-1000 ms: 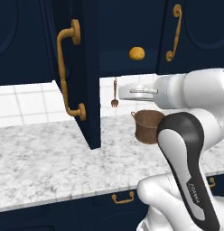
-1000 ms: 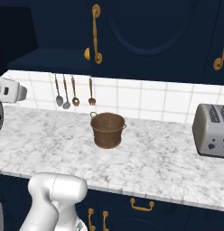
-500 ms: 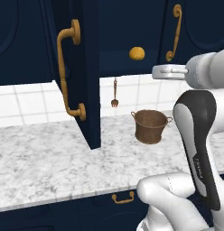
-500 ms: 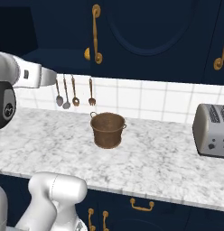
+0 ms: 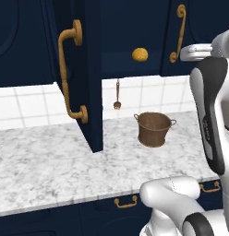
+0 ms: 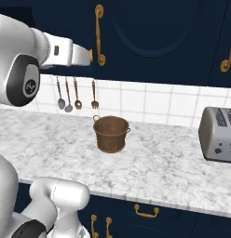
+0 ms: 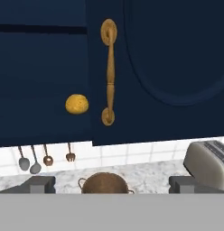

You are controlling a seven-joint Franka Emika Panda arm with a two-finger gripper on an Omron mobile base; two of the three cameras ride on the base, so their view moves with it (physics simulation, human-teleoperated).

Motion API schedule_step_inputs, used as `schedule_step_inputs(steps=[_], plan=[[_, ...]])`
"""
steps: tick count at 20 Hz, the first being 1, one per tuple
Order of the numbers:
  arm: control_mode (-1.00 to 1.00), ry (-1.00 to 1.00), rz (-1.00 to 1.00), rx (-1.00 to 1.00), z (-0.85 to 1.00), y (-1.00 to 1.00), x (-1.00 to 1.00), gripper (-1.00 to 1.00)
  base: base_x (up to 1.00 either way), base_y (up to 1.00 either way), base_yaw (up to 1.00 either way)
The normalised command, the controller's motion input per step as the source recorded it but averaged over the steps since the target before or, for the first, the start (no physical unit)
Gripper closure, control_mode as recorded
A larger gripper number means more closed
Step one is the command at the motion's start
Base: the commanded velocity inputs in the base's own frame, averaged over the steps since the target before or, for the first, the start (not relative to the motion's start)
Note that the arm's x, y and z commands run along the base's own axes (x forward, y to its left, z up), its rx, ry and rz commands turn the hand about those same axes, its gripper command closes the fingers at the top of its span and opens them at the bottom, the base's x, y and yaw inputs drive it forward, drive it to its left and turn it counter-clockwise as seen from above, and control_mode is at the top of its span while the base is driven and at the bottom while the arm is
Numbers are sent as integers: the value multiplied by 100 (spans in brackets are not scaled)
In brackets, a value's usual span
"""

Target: Open the cabinet, pick up the bread from the cabinet and place it in the basket. Then move the basket to the dining counter.

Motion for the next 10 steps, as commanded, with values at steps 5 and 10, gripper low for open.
schedule_step_inputs(steps=[5, 10], plan=[[-100, 1, -1, 0, -10, -3, 76, -100, 0, 0, 0], [-100, 0, 0, 2, -3, 0, 90, -100, 0, 0, 0]])
